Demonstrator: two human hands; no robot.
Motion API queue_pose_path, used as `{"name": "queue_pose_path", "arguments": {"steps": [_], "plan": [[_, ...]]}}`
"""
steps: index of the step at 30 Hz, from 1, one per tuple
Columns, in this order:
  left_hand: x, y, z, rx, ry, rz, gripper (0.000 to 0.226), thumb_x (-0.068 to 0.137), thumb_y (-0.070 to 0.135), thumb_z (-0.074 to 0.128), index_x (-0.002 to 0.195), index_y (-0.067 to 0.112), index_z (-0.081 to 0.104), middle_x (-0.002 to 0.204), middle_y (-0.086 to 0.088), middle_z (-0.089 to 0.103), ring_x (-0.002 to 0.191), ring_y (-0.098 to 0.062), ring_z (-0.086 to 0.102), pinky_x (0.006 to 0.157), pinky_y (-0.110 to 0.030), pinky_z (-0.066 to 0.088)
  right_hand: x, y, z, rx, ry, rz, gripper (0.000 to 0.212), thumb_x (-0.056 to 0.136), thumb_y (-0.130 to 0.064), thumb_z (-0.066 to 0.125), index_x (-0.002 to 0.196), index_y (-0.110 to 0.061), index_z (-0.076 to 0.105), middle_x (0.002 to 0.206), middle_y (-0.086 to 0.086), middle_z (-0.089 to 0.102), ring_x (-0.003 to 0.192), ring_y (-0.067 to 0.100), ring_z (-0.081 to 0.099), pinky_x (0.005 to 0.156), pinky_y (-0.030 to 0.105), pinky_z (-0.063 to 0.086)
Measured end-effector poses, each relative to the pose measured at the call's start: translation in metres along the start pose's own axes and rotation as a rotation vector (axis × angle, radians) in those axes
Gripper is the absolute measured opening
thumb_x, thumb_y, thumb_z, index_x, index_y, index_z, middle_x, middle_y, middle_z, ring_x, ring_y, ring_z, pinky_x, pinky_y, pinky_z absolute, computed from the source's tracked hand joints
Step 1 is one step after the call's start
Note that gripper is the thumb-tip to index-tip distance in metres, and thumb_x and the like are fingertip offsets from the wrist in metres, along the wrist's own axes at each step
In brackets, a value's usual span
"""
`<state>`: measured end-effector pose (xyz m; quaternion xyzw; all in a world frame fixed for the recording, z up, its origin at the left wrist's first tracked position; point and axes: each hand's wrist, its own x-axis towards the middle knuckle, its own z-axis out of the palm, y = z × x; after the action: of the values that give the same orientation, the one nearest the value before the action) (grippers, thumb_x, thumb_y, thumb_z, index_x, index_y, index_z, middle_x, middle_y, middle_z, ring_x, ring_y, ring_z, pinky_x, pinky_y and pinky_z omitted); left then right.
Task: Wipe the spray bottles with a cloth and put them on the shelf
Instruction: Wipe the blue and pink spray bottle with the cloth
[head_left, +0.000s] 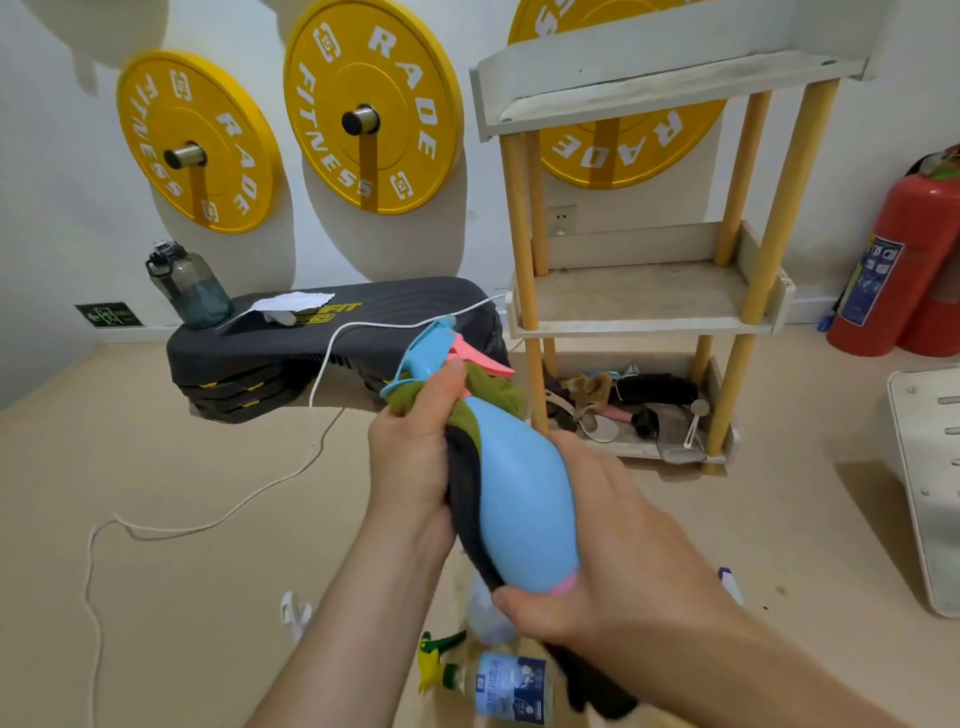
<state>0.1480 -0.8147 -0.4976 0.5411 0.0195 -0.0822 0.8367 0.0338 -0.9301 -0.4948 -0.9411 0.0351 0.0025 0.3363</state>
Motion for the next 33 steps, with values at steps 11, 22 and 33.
{"name": "queue_pose_path", "arguments": {"steps": [11, 22, 33], "plan": [[-0.008, -0.028, 0.010, 0.045, 0.174, -0.091, 0.018, 0.080, 0.025, 0.079, 0.090, 0.012, 0.070, 0.085, -0.015, 0.069, 0.076, -0.028, 0.067, 0.083, -0.051, 0.056, 0.018, 0.027, 0.042, -0.554, 0.445, -0.034, 0.103, 0.040, -0.019, 0.093, 0.131, -0.006, 0.047, 0.116, 0.027, 0.059, 0.090, 0.045, 0.062, 0.057, 0.046, 0.052], [-0.010, -0.011, -0.009, -0.132, -0.266, -0.243, 0.027, 0.078, 0.026, 0.056, 0.060, 0.015, 0.073, 0.071, -0.008, 0.071, 0.060, -0.022, 0.069, 0.059, -0.031, 0.059, 0.020, 0.046, -0.014, 0.710, -0.480, 0.029, 0.083, 0.053, -0.039, 0.081, 0.129, -0.023, 0.052, 0.119, 0.009, 0.064, 0.102, 0.021, 0.065, 0.080, 0.038, 0.052], [-0.014, -0.017, 0.002, 0.053, -0.038, -0.059, 0.031, 0.082, 0.032, 0.075, 0.090, 0.003, 0.068, 0.086, -0.025, 0.067, 0.078, -0.034, 0.066, 0.078, -0.049, 0.055, 0.006, 0.020, -0.001, 0.295, -0.068, 0.048, 0.073, 0.055, -0.044, 0.083, 0.116, -0.043, 0.044, 0.107, -0.014, 0.058, 0.090, 0.007, 0.063, 0.072, 0.032, 0.057]]}}
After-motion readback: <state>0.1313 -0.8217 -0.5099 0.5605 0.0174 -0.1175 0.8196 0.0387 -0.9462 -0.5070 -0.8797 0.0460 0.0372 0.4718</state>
